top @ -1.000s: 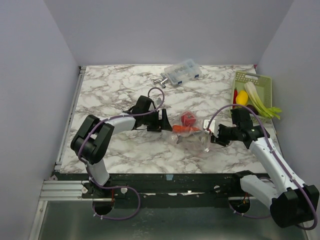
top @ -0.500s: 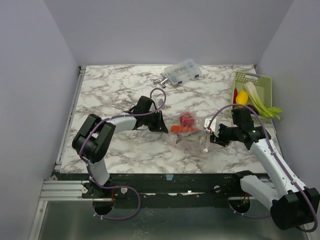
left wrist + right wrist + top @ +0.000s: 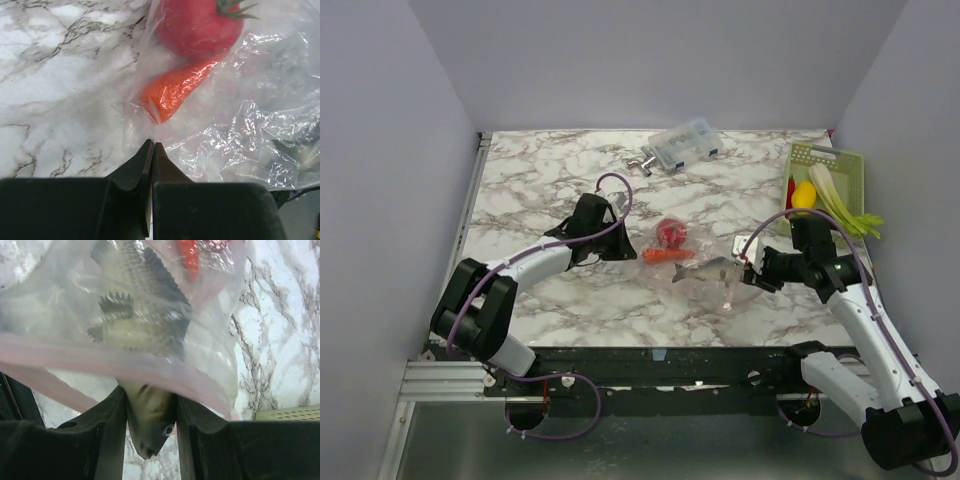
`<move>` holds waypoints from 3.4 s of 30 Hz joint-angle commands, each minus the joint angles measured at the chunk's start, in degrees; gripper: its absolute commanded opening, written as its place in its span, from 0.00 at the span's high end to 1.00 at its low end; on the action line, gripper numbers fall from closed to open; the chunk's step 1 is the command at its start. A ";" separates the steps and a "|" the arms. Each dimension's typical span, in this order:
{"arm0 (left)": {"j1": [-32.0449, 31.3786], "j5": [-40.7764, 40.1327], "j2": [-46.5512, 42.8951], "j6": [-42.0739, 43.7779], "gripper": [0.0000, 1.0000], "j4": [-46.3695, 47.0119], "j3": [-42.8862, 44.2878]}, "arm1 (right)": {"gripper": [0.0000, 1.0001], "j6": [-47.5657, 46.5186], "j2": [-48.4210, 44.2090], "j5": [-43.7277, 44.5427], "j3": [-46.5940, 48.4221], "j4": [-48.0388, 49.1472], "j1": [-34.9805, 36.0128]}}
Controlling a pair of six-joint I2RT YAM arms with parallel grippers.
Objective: Open the zip-top bag and remove the fake food
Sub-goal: Pick up the fake fish from the zipper food storage bag, then place the fake fish in the bin.
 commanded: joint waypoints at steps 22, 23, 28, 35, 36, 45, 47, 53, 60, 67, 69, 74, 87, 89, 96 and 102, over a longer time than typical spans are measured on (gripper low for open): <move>5.66 -2.86 -3.33 0.77 1.00 -0.74 -5.97 | 0.76 -0.23 -8.96 13.08 4.48 -16.73 -7.73; 6.32 -3.46 -3.35 0.31 1.00 -0.99 -6.10 | 0.76 -0.22 -9.12 12.93 5.46 -17.70 -8.35; 9.74 -3.07 -3.56 -2.78 1.00 0.42 -8.03 | 0.76 0.15 -8.99 11.36 9.48 -22.84 -10.64; 12.96 -2.17 -4.45 -4.07 1.00 2.16 -10.33 | 0.77 0.84 -9.63 14.38 10.07 -24.35 -13.59; 13.35 -2.33 -4.72 -4.15 1.00 2.29 -10.67 | 0.77 0.78 -9.48 13.80 10.66 -24.81 -13.97; 18.63 -2.15 -7.35 -4.96 1.00 4.33 -14.53 | 0.77 1.65 -7.06 14.34 15.71 -25.60 -14.68; 19.08 -1.46 -7.41 -4.95 1.00 5.32 -14.66 | 0.77 2.95 -6.68 14.68 16.00 -24.27 -14.74; 19.29 -0.37 -7.69 -4.86 1.00 6.32 -15.14 | 0.77 6.46 -5.13 17.75 16.73 -19.09 -14.79; 19.29 0.80 -7.62 -5.02 1.00 7.12 -15.27 | 0.79 11.34 -2.85 22.93 17.36 -11.38 -14.84; 19.29 2.23 -7.06 -5.30 1.00 8.35 -15.69 | 0.84 15.95 -0.62 26.95 17.84 -2.90 -15.31; 19.29 2.68 -7.07 -5.34 1.00 8.65 -15.78 | 0.85 17.96 -0.15 27.64 16.85 1.17 -15.68; 19.29 3.30 -7.33 -5.49 1.00 8.97 -15.85 | 0.87 21.32 2.95 26.98 14.78 8.37 -17.32; 19.29 4.64 -7.33 -6.17 1.00 10.21 -16.12 | 0.86 32.66 14.02 16.70 12.76 25.68 -30.18; 19.28 4.77 -7.16 -6.27 1.00 10.53 -16.23 | 0.86 34.37 15.77 16.45 12.35 27.74 -30.66; 19.29 5.26 -7.24 -6.42 1.00 10.94 -16.57 | 0.85 39.94 20.79 16.57 10.47 35.11 -33.48; 19.29 5.65 -7.08 -6.70 1.00 11.56 -16.80 | 0.85 44.37 24.97 13.71 11.20 37.11 -36.43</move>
